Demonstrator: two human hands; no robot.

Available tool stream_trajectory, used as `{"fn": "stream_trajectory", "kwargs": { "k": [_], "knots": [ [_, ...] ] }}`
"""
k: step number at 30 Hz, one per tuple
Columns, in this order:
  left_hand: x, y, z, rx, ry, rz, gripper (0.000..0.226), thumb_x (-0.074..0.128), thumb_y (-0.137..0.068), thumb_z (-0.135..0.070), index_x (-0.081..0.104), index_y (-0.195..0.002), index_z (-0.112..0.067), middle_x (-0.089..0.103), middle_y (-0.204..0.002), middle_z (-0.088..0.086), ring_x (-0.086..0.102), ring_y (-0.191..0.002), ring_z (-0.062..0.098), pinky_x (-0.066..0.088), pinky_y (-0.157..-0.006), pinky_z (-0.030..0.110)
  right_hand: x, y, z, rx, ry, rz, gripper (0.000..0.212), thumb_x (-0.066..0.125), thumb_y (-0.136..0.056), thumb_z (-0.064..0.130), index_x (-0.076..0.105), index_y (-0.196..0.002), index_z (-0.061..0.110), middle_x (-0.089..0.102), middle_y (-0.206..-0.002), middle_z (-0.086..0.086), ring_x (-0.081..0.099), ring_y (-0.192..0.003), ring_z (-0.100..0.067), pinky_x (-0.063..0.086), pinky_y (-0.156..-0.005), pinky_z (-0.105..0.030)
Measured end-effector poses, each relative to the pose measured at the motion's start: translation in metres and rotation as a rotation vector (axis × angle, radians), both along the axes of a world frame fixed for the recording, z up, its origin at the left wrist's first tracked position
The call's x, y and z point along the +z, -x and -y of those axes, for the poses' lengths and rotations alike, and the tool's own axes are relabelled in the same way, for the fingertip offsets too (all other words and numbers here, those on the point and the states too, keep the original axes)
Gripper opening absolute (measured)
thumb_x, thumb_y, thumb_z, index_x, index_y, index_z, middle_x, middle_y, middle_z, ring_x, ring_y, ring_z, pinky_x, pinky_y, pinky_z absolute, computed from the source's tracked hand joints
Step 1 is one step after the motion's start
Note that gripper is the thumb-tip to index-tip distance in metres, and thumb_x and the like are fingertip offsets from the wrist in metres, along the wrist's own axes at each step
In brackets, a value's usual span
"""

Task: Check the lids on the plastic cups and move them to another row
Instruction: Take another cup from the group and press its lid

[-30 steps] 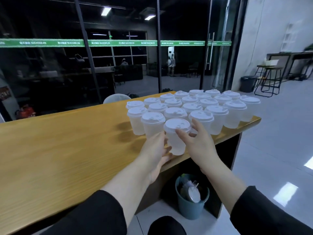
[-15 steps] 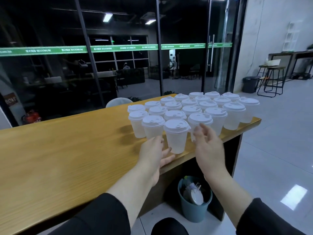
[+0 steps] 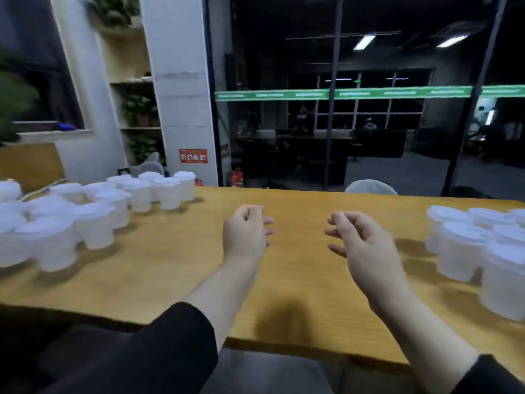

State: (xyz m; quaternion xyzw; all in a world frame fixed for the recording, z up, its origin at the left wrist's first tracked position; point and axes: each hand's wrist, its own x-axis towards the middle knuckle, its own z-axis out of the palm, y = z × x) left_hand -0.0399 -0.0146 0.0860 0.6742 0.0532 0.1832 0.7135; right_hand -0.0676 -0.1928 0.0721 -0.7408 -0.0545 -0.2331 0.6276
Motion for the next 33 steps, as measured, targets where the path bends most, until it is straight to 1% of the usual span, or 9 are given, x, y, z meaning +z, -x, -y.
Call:
{"fn": "stream_trajectory", "kwargs": {
  "k": [6, 10, 15, 17, 20, 24, 27, 30, 33],
  "knots": [
    [-0.028, -0.022, -0.164, 0.468, -0.119, 0.076, 0.024, 0.048, -0.104, -0.025, 0.067, -0.089, -0.027, 0.074, -0.088, -0.008, 0.068, -0.082, 0.016, 0.059, -0.079, 0.048, -0.012, -0.074, -0.148, 0.267, 0.058, -0.071, 0.022, 0.053, -0.105, 0.037, 0.070, -0.110, 0.025, 0.072, -0.103, 0.006, 0.070, -0.098, -0.009, 0.061, -0.090, -0.041],
    [-0.053, -0.013, -0.233, 0.700, -0.159, 0.126, 0.028, 0.049, -0.107, -0.023, 0.064, -0.083, -0.017, 0.066, -0.083, -0.005, 0.056, -0.069, -0.009, 0.042, -0.063, 0.009, -0.029, -0.106, -0.245, 0.423, 0.033, -0.105, 0.017, 0.056, -0.104, 0.035, 0.070, -0.103, 0.026, 0.072, -0.102, 0.003, 0.070, -0.098, -0.016, 0.061, -0.090, -0.045],
    [-0.085, -0.013, -0.301, 0.953, -0.165, 0.175, 0.010, 0.055, -0.104, -0.023, 0.055, -0.095, -0.026, 0.054, -0.106, 0.004, 0.050, -0.085, -0.006, 0.036, -0.074, 0.002, -0.058, -0.132, -0.347, 0.582, 0.035, -0.159, 0.012, 0.057, -0.102, 0.039, 0.068, -0.105, 0.033, 0.072, -0.108, 0.012, 0.069, -0.103, -0.015, 0.057, -0.096, -0.050],
    [-0.091, -0.018, -0.325, 0.997, -0.115, 0.154, 0.011, 0.056, -0.104, -0.028, 0.050, -0.112, -0.024, 0.049, -0.119, 0.003, 0.050, -0.099, 0.001, 0.036, -0.085, 0.007, -0.067, -0.142, -0.379, 0.628, 0.026, -0.160, 0.011, 0.058, -0.102, 0.039, 0.068, -0.104, 0.034, 0.072, -0.110, 0.011, 0.069, -0.105, -0.013, 0.056, -0.097, -0.051],
    [-0.094, -0.030, -0.356, 0.991, -0.005, 0.119, 0.029, 0.054, -0.104, -0.040, 0.042, -0.129, -0.029, 0.048, -0.137, 0.003, 0.049, -0.127, 0.018, 0.041, -0.106, 0.034, -0.074, -0.148, -0.421, 0.709, 0.029, -0.172, 0.019, 0.060, -0.099, 0.047, 0.070, -0.107, 0.032, 0.074, -0.110, 0.012, 0.071, -0.102, -0.013, 0.057, -0.095, -0.051],
    [-0.096, -0.046, -0.382, 0.879, 0.123, 0.031, 0.058, 0.042, -0.105, -0.058, 0.040, -0.151, -0.023, 0.052, -0.153, -0.004, 0.052, -0.136, 0.017, 0.042, -0.115, 0.043, -0.080, -0.145, -0.467, 0.815, 0.042, -0.166, 0.045, 0.059, -0.092, 0.051, 0.069, -0.128, 0.026, 0.071, -0.128, 0.008, 0.065, -0.119, -0.008, 0.051, -0.107, -0.044],
    [-0.098, -0.053, -0.388, 0.826, 0.126, 0.055, 0.056, 0.038, -0.103, -0.062, 0.052, -0.142, -0.025, 0.063, -0.139, -0.005, 0.059, -0.128, 0.016, 0.044, -0.113, 0.044, -0.083, -0.145, -0.488, 0.885, 0.093, -0.176, 0.053, 0.057, -0.090, 0.049, 0.065, -0.135, 0.020, 0.069, -0.128, 0.008, 0.064, -0.104, -0.004, 0.049, -0.101, -0.037],
    [-0.089, -0.053, -0.387, 0.809, 0.096, 0.046, 0.041, 0.037, -0.108, -0.054, 0.057, -0.134, -0.031, 0.064, -0.124, -0.014, 0.057, -0.125, 0.013, 0.043, -0.110, 0.037, -0.083, -0.145, -0.493, 0.890, 0.079, -0.200, 0.048, 0.063, -0.099, 0.034, 0.058, -0.142, 0.015, 0.064, -0.136, 0.007, 0.063, -0.120, -0.011, 0.048, -0.108, -0.039],
    [-0.084, -0.048, -0.384, 0.803, 0.136, 0.026, 0.027, 0.040, -0.107, -0.054, 0.060, -0.112, -0.036, 0.065, -0.102, -0.024, 0.061, -0.115, 0.014, 0.047, -0.104, 0.035, -0.081, -0.144, -0.486, 0.872, 0.091, -0.169, 0.031, 0.069, -0.097, 0.022, 0.065, -0.122, 0.004, 0.073, -0.099, -0.006, 0.066, -0.090, -0.018, 0.053, -0.086, -0.037]
  ]
}}
